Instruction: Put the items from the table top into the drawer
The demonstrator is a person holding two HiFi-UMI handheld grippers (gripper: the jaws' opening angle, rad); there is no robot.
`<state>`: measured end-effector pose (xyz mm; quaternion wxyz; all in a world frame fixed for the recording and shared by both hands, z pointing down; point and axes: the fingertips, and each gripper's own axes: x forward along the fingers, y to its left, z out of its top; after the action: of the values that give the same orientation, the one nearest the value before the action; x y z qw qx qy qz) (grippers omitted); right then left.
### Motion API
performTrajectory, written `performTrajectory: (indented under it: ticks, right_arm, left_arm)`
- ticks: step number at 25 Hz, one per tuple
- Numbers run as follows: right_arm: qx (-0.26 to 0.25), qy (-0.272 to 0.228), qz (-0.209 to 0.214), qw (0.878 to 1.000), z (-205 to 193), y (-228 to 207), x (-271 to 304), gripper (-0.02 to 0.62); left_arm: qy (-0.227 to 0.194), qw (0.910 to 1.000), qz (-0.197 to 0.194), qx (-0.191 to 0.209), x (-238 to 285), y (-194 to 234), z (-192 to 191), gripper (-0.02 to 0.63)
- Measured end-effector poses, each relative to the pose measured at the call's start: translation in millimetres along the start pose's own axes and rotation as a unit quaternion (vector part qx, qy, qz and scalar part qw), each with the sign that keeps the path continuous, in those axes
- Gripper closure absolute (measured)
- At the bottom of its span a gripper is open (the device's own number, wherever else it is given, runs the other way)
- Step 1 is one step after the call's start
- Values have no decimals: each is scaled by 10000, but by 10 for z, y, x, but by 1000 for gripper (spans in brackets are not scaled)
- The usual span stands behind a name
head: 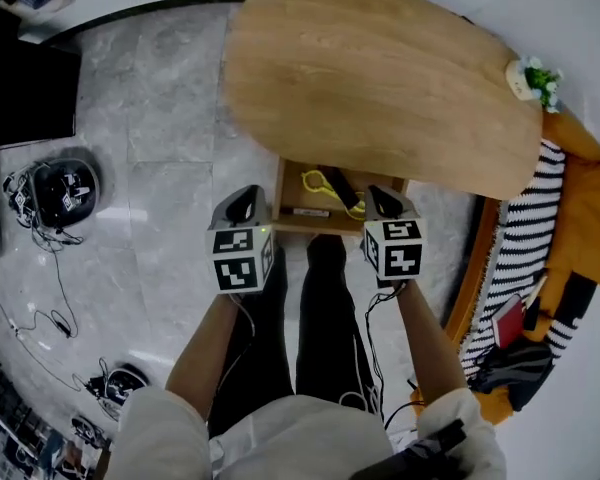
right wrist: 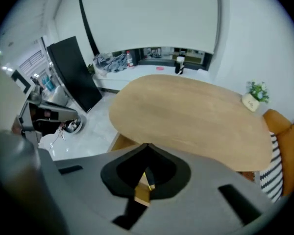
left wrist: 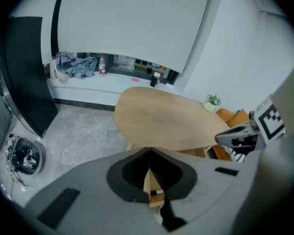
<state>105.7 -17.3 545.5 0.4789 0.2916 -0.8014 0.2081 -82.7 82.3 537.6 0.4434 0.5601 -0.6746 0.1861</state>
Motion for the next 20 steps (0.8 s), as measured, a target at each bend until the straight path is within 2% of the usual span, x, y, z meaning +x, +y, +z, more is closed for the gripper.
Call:
performTrajectory:
  ticks: [2,4,9,12,15,18,20]
  right_arm:
    - [457,-398,-256,9978,182,-155,-394,601]
    - [962,-854,-529,9903,348,-299,-910,601]
    - [1937,-1828,-1291,9552,595,-655,-2353,603]
    - [2355,-2374,-1623,9284,637,-840,-3161,602]
    - [2462,-2867,-1930,9055,694,-1000,-3838,602]
    - [2453,-3211,-2135,8895,718,-1070,-4284,601]
    - [2472,-3330,-2167,8838,714,-1073,-4443,601]
  left_arm:
    - [-156,9998,-43,104,-249,-60,284,597]
    - [-281,9993,-108,229,-579,-147,560,597]
    - [-904,9923,-313,785,-1603,-472,1336,597]
    - [-1489,9806,-471,1185,-2228,-736,1823,597]
    - [-2071,9644,-623,1521,-2702,-1036,2236,597]
    - [-2457,9498,-818,1758,-2952,-1332,2469,597]
    - [-2578,9443,-914,1828,-3028,-1477,2541,595]
